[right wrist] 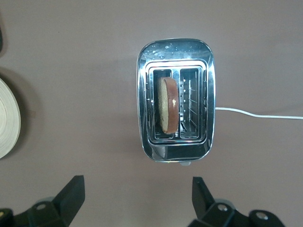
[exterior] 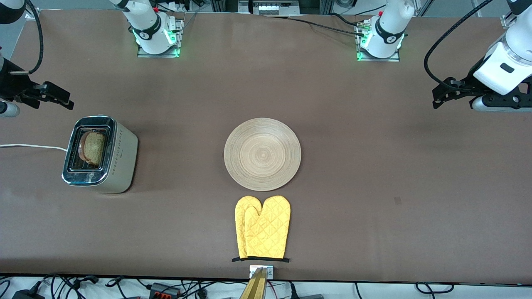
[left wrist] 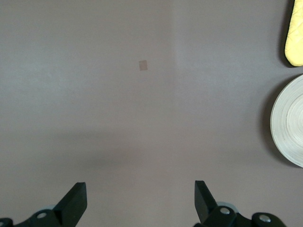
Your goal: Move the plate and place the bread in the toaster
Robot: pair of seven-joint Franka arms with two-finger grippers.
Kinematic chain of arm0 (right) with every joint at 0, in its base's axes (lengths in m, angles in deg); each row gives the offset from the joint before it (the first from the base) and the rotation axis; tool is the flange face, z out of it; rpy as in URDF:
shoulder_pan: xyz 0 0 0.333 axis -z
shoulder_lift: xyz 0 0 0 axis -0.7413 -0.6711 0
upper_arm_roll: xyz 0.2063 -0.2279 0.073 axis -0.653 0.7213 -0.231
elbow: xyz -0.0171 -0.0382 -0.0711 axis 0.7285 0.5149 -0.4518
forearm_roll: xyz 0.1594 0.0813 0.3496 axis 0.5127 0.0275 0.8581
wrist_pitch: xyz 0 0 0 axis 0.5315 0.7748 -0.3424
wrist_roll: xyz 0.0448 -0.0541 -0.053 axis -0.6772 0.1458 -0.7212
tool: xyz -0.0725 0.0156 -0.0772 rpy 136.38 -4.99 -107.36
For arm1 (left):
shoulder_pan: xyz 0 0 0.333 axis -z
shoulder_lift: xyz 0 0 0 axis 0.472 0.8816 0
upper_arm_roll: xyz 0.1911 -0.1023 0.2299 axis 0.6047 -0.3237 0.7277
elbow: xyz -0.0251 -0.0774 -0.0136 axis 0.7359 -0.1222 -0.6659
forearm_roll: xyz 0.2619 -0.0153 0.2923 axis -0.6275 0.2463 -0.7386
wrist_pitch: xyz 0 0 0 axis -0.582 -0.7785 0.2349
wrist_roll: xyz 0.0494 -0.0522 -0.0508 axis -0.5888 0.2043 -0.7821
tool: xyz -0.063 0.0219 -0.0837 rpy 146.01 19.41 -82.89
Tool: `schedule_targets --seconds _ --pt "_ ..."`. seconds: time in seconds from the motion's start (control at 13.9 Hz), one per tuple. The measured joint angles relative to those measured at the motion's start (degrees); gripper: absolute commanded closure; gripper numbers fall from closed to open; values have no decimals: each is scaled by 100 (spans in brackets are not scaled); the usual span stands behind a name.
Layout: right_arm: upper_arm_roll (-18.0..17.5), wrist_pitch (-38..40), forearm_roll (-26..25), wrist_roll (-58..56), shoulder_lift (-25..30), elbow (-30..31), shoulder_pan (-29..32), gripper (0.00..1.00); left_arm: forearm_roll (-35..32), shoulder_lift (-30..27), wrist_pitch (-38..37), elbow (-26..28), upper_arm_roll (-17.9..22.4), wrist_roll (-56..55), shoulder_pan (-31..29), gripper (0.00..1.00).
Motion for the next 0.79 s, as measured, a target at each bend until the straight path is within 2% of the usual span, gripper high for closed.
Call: schedule_targets --seconds 0.79 --pt "-53 44 -1 0 0 0 7 0 0 0 0 0 1 -1 0 0"
